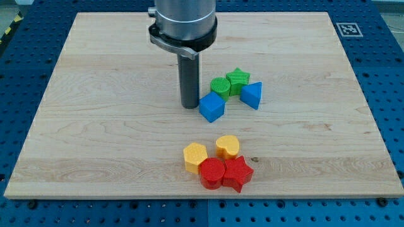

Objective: Move blue cube into the blue triangle

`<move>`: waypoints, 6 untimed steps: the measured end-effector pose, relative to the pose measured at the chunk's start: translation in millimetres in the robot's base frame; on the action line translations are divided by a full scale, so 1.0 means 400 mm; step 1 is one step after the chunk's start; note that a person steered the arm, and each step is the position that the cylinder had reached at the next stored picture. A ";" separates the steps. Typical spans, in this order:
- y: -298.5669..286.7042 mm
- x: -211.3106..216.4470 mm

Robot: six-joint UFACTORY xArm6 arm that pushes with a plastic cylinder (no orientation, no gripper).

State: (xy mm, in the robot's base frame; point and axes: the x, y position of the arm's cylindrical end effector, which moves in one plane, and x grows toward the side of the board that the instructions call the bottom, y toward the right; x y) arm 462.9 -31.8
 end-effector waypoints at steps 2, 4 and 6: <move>0.052 0.069; 0.105 0.054; 0.142 0.028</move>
